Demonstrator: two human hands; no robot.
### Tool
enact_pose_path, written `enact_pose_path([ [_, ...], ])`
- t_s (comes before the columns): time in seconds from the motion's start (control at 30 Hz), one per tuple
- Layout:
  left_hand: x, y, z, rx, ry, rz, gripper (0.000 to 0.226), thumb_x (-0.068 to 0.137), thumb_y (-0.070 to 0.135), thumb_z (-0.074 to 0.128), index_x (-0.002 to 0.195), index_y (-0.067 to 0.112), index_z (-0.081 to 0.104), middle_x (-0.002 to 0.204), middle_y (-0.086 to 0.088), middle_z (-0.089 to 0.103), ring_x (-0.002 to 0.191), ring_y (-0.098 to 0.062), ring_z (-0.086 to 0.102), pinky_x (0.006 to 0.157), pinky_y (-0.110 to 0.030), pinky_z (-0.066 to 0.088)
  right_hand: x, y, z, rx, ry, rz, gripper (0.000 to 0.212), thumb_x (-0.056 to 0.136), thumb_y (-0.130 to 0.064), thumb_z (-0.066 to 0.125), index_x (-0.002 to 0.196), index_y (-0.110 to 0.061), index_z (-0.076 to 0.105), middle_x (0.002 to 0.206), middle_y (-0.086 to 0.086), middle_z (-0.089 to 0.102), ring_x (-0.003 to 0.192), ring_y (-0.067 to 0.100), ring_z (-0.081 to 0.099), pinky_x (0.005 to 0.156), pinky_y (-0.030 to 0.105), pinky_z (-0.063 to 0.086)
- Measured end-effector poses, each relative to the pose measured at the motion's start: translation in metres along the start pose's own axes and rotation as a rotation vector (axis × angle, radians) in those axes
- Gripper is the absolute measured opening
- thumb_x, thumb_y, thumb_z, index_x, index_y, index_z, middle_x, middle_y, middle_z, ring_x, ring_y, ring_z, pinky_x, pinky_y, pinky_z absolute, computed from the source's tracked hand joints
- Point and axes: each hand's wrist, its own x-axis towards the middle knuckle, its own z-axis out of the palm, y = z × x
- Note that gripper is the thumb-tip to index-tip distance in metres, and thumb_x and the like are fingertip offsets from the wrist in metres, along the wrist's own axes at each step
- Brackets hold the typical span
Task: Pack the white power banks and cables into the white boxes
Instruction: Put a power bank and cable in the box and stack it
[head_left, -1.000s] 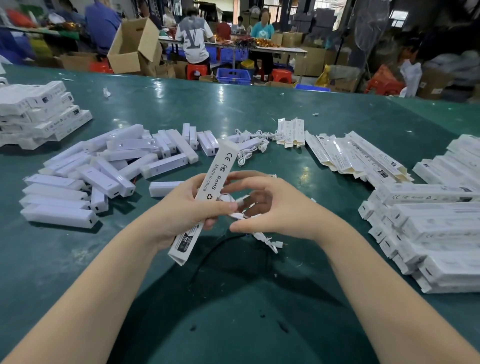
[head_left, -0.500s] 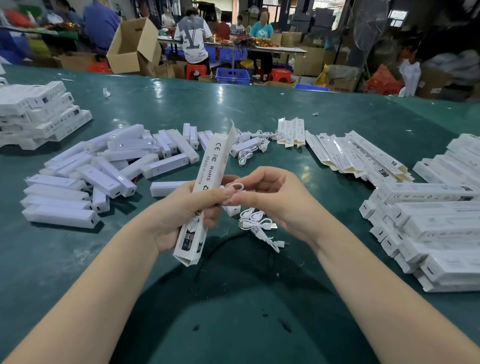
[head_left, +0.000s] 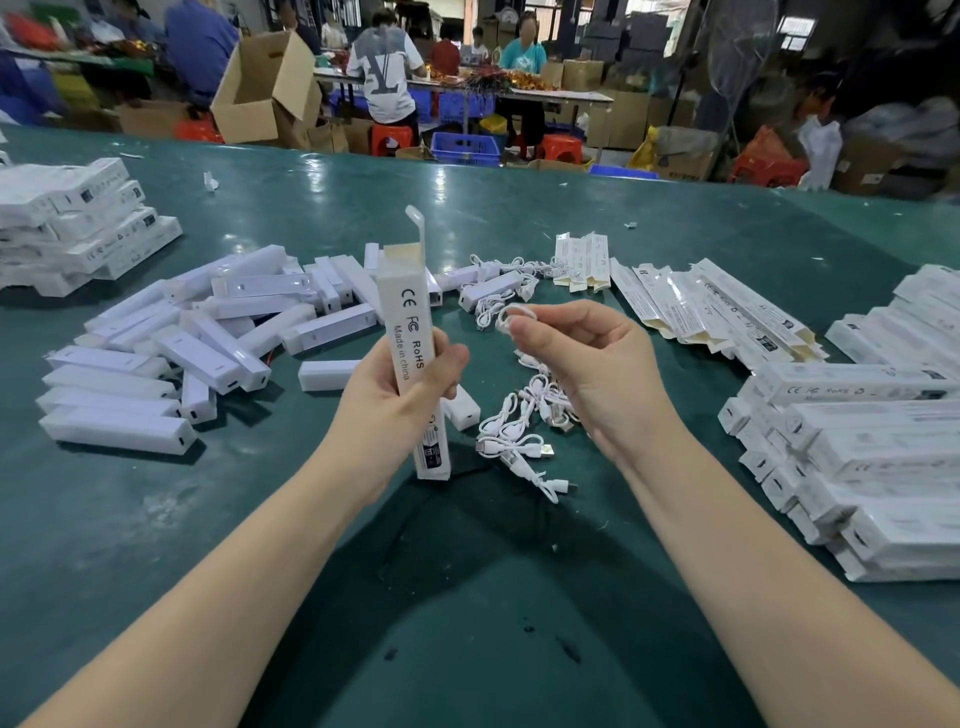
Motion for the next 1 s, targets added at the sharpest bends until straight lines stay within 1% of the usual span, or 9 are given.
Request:
enact_pose_path([
  [0.1,-0.001,-0.004,-0.002,0.098,-0.028,0.011,0.015,0.089,0.02,0.066,0.08,0.018,0.055,0.065,0.002,0.051,0.066,-0.014,0.047,0.062,-0.016,0.041,0.001,-0.002,-0.002,-0.013,0.016,-0.007,0.014,0.06,-0.017,0.084,0.074,-0.018,0.079,0.087,0.005,0.077,0.085,0.013,0.072,0.081,0.023,0.053],
  [0.27,-0.003,-0.006,0.001,0.186,-0.128,0.026,0.018,0.085,0.021,0.065,0.081,0.007,0.054,0.07,-0.003,0.05,0.066,-0.013,0.047,0.064,-0.023,0.041,-0.001,-0.003,-0.002,-0.132,0.045,-0.032,0.012,0.074,-0.007,0.083,0.08,-0.014,0.076,0.086,0.003,0.077,0.079,0.009,0.071,0.072,0.018,0.053],
  [0.37,-0.002,-0.006,0.001,0.209,-0.144,0.05,0.015,0.092,0.006,0.061,0.081,0.003,0.052,0.066,0.001,0.05,0.06,-0.007,0.047,0.06,-0.015,0.041,0.0,-0.006,-0.003,-0.191,0.115,-0.042,0.01,0.076,-0.009,0.082,0.081,-0.014,0.075,0.082,0.001,0.077,0.068,0.007,0.065,0.062,0.017,0.051],
  [0.47,-0.002,-0.009,0.002,0.223,-0.161,0.07,0.018,0.092,0.01,0.062,0.077,0.008,0.052,0.061,0.012,0.05,0.057,-0.001,0.048,0.057,-0.01,0.04,0.0,-0.011,-0.005,-0.179,0.177,-0.089,0.01,0.077,-0.006,0.081,0.082,-0.012,0.074,0.079,-0.001,0.076,0.063,0.006,0.063,0.059,0.015,0.049],
  [0.57,-0.004,-0.014,0.002,0.252,-0.167,0.074,0.017,0.083,0.024,0.062,0.076,0.014,0.051,0.065,0.01,0.05,0.061,-0.004,0.048,0.058,-0.012,0.04,-0.001,-0.022,-0.006,-0.122,0.191,-0.183,0.011,0.079,-0.005,0.079,0.083,-0.016,0.075,0.081,0.0,0.076,0.068,0.007,0.066,0.065,0.017,0.052],
  [0.67,-0.009,-0.019,0.004,0.282,-0.24,0.108,0.017,0.085,0.023,0.061,0.075,0.035,0.055,0.066,0.017,0.052,0.06,0.0,0.046,0.058,-0.01,0.039,-0.006,-0.04,-0.005,-0.116,0.112,-0.306,0.011,0.08,-0.011,0.078,0.083,-0.022,0.078,0.087,0.001,0.077,0.076,0.012,0.068,0.073,0.021,0.053],
  [0.73,-0.01,-0.018,0.006,0.306,-0.272,0.146,0.026,0.087,0.021,0.06,0.077,0.045,0.057,0.065,0.021,0.054,0.059,0.002,0.046,0.056,-0.007,0.038,-0.011,-0.051,-0.004,-0.207,0.063,-0.379,0.01,0.082,-0.012,0.078,0.087,-0.021,0.077,0.086,0.001,0.077,0.071,0.011,0.067,0.068,0.02,0.052],
  [0.87,-0.008,-0.019,0.007,0.369,-0.235,0.181,0.039,0.09,0.012,0.063,0.076,0.047,0.056,0.067,0.028,0.057,0.06,0.006,0.051,0.055,-0.005,0.038,-0.02,-0.065,0.002,-0.366,0.034,-0.46,0.009,0.081,-0.01,0.079,0.088,-0.013,0.075,0.078,-0.007,0.076,0.064,0.001,0.064,0.06,0.012,0.047],
  [1.0,-0.009,-0.019,0.011,0.401,-0.243,0.207,0.036,0.09,0.008,0.064,0.075,0.038,0.05,0.068,0.029,0.057,0.063,0.006,0.051,0.058,-0.006,0.039,-0.025,-0.069,0.004,-0.514,0.01,-0.55,0.01,0.082,-0.015,0.08,0.088,-0.021,0.075,0.081,0.001,0.075,0.06,0.024,0.057,0.055,0.028,0.045],
])
